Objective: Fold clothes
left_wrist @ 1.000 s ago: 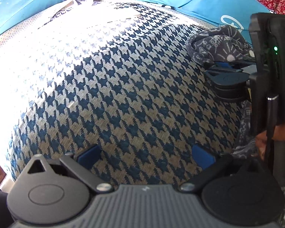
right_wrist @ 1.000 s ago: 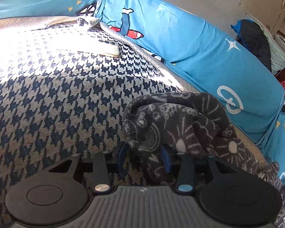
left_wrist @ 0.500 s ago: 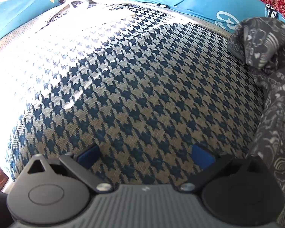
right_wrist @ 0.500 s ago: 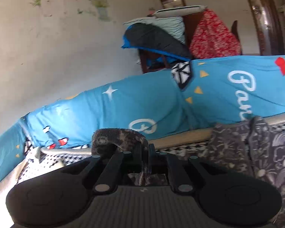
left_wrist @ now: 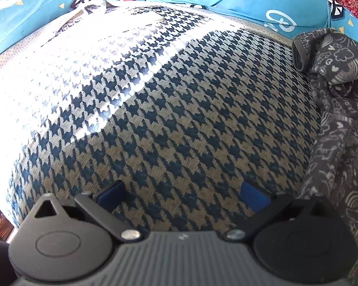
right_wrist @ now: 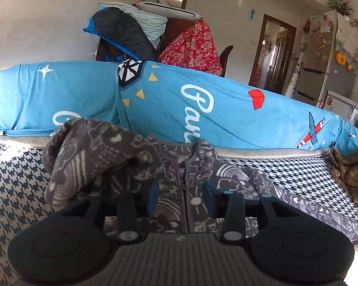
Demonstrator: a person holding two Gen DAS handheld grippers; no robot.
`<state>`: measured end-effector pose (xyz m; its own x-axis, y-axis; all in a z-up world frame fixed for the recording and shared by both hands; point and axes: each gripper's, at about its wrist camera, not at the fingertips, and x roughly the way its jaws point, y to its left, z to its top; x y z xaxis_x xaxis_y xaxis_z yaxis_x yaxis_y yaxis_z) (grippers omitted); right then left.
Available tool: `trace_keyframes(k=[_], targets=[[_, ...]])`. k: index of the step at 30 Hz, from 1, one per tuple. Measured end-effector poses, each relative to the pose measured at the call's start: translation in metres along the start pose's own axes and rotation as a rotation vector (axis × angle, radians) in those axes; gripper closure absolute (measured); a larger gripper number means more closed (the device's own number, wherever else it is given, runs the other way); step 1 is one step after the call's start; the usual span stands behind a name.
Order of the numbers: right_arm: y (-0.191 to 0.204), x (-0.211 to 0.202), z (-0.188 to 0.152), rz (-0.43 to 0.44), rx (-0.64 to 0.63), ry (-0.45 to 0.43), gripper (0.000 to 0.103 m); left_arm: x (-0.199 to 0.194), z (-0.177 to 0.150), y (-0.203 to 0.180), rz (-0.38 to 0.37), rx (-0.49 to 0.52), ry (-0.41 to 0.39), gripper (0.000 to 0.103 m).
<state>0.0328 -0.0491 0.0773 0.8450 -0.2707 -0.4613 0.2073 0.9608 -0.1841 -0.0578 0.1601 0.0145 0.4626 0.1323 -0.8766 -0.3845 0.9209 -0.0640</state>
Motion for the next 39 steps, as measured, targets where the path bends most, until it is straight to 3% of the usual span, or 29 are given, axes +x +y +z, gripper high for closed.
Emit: trace_keyframes(k=[4, 10, 12, 15, 22, 23, 24, 27, 33, 36, 39], targets=[[0.005, -0.022, 0.009, 0.121, -0.017, -0.09, 0.064, -0.007, -0.009, 0.006, -0.001, 0.013, 0.0, 0.0], [0.04, -0.033, 0.023, 0.265, -0.178, -0.19, 0.06, -0.003, -0.008, 0.012, -0.008, 0.015, 0.002, 0.0], [0.054, -0.025, 0.026, 0.305, -0.235, -0.186, 0.049, -0.003, -0.008, 0.012, -0.008, 0.016, 0.003, 0.0], [0.073, -0.009, 0.026, 0.33, -0.3, -0.178, 0.04, -0.003, -0.008, 0.012, -0.01, 0.017, 0.004, 0.0], [0.099, 0.034, 0.008, 0.289, -0.403, -0.083, 0.036, -0.001, -0.007, 0.013, -0.01, 0.009, 0.003, 0.0], [0.101, 0.038, 0.004, 0.283, -0.411, -0.072, 0.048, -0.001, -0.007, 0.012, -0.01, 0.008, 0.004, 0.0], [0.101, 0.042, 0.001, 0.281, -0.414, -0.061, 0.067, -0.001, -0.007, 0.012, -0.01, 0.008, 0.004, 0.0], [0.096, 0.044, -0.002, 0.274, -0.351, -0.043, 0.092, 0.0, -0.006, 0.012, -0.014, 0.003, 0.003, 0.0], [0.084, 0.012, 0.012, 0.371, -0.255, -0.083, 0.096, -0.001, -0.006, 0.015, -0.021, -0.013, -0.002, 0.0], [0.081, -0.016, 0.031, 0.535, -0.189, -0.112, 0.096, -0.003, -0.005, 0.023, -0.005, -0.055, -0.016, 0.0], [0.081, -0.044, 0.051, 0.758, -0.081, -0.137, 0.096, -0.008, -0.004, 0.031, 0.022, -0.082, -0.046, 0.0]])
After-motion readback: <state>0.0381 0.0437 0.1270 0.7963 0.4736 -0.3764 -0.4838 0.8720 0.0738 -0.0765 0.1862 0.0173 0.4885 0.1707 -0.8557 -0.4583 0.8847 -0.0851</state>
